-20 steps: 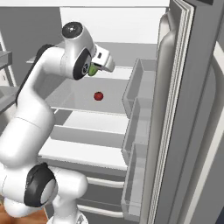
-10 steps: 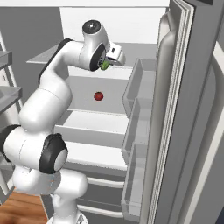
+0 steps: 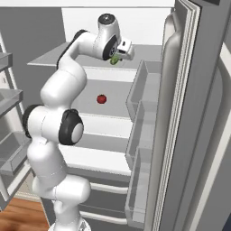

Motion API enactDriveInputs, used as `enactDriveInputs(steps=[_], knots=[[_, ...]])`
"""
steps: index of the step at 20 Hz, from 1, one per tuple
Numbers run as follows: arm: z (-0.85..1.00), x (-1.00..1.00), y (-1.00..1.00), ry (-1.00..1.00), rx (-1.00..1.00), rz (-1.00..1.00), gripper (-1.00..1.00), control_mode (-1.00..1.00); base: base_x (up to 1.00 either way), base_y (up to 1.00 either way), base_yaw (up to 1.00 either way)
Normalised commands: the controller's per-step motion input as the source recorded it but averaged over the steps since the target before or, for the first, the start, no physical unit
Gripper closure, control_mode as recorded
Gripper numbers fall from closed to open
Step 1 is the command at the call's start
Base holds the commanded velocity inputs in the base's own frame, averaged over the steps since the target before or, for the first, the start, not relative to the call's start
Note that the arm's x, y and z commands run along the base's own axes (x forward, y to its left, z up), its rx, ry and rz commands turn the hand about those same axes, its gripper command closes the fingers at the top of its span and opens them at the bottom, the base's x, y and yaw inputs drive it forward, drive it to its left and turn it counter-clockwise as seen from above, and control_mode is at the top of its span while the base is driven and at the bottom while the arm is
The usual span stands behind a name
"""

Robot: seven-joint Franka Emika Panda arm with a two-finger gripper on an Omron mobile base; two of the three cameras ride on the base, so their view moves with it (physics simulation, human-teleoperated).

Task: Move the cucumber and tomato from the second highest shelf to the top shelf to make space. Then, place the pitcher from the counter on the cleared second highest shelf.

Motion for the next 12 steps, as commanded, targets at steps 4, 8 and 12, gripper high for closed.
enactDriveInputs(steps=[4,8,12], knots=[[-0.41,0.95,0.04,0.00,0.00,0.03,-1.00,-1.00,0.00,0.00,0.00],[-0.49,0.51,0.12,-0.13,-0.01,0.01,-1.00,-1.00,0.00,0.00,0.00],[-0.30,0.06,0.27,-0.28,-0.07,0.00,-1.00,-1.00,0.00,0.00,0.00]])
